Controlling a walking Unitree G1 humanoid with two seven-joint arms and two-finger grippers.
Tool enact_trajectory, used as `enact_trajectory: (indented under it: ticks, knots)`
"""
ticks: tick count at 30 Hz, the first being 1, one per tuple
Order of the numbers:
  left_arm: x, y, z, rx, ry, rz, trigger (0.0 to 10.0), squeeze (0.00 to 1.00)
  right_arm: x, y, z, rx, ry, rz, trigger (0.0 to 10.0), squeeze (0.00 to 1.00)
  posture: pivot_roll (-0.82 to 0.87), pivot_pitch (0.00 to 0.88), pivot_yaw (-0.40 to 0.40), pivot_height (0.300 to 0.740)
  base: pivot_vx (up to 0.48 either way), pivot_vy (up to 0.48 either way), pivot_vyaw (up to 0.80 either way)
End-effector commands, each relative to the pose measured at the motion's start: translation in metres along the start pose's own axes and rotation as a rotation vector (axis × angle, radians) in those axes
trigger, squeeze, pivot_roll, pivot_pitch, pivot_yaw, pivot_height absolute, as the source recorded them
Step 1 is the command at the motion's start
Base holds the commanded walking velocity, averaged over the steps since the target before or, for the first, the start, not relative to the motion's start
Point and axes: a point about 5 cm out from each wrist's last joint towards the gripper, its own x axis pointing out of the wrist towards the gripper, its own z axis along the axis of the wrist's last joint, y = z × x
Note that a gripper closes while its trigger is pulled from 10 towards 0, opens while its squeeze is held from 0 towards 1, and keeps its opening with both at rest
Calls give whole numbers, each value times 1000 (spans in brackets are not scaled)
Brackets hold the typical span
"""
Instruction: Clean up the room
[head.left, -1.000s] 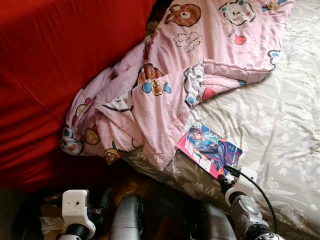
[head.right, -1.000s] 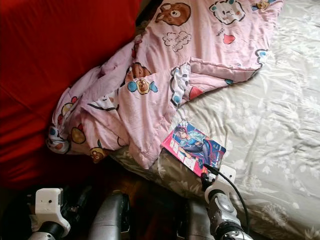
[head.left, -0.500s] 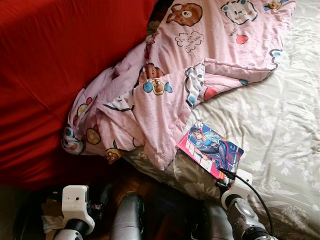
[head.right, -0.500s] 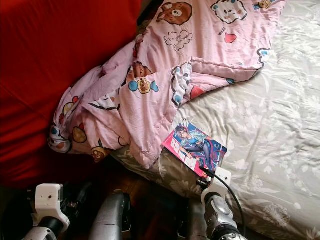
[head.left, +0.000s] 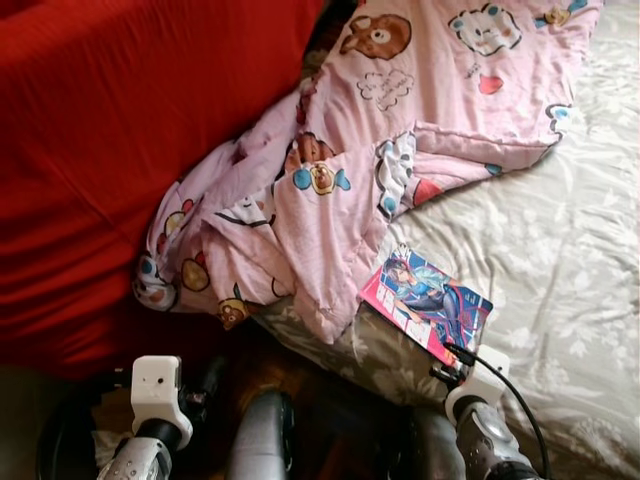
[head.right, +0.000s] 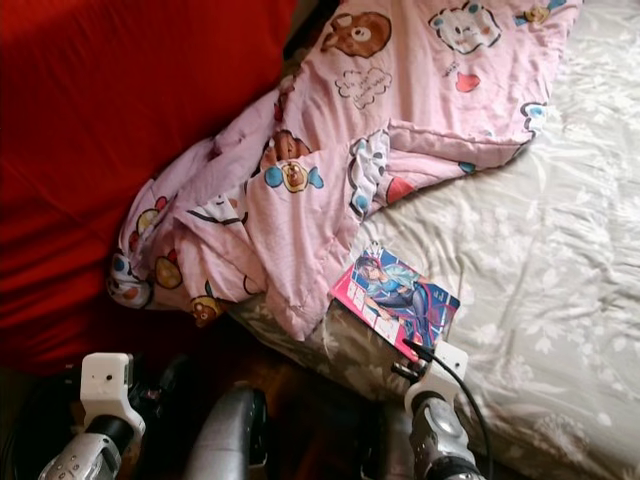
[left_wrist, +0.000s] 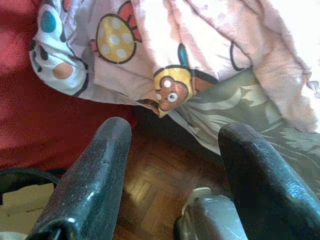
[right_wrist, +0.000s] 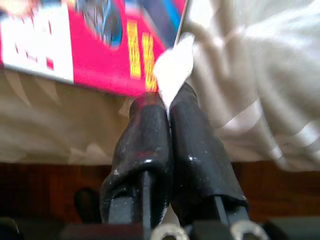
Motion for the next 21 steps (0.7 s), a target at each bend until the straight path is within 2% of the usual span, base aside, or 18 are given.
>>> enact_trajectory:
  ticks: [1, 4, 7, 12, 15, 16, 18, 19, 20, 21]
  knots:
    - [-3, 11, -18, 12, 65, 41, 10000, 0, -5, -5, -14, -27, 7, -28, 0, 0, 153, 140, 49, 655, 0, 0, 0]
    - [1, 13, -22, 0, 73, 54, 10000, 0, -6, -3, -14, -31, -9, -22, 0, 0, 127, 112, 36, 655, 0, 0, 0]
    - [16, 8, -36, -35, 114, 74, 10000, 0, -9, 1, -14, -74, -74, 13, 0, 0, 77, 47, 27, 655, 0, 0, 0]
    - [21, 1, -42, -43, 132, 56, 10000, 0, -12, 0, -16, -101, -101, 35, 0, 0, 56, 24, 28, 655, 0, 0, 0]
    - [24, -5, -55, -51, 164, 55, 10000, 0, -19, -4, -27, -146, -108, 56, 0, 0, 35, 0, 22, 655, 0, 0, 0]
    - [24, -7, -58, -54, 176, 59, 10000, 0, -20, -6, -30, -141, -97, 57, 588, 0, 32, 0, 11, 655, 0, 0, 0]
    - [23, -8, -63, -54, 194, 60, 10000, 0, -22, -7, -34, -134, -82, 62, 588, 0, 32, 0, 11, 655, 0, 0, 0]
    - [22, -10, -67, -53, 211, 59, 10000, 0, -23, -8, -38, -129, -66, 67, 1725, 0, 35, 0, -1, 655, 0, 0, 0]
    - [21, -11, -78, -65, 257, 67, 10000, 0, -24, -10, -47, -153, -6, 71, 10000, 0, 36, 0, -15, 655, 0, 0, 0]
    - [20, -12, -82, -72, 278, 70, 10000, 0, -24, -11, -48, -168, 19, 71, 10000, 0, 36, 0, -29, 655, 0, 0, 0]
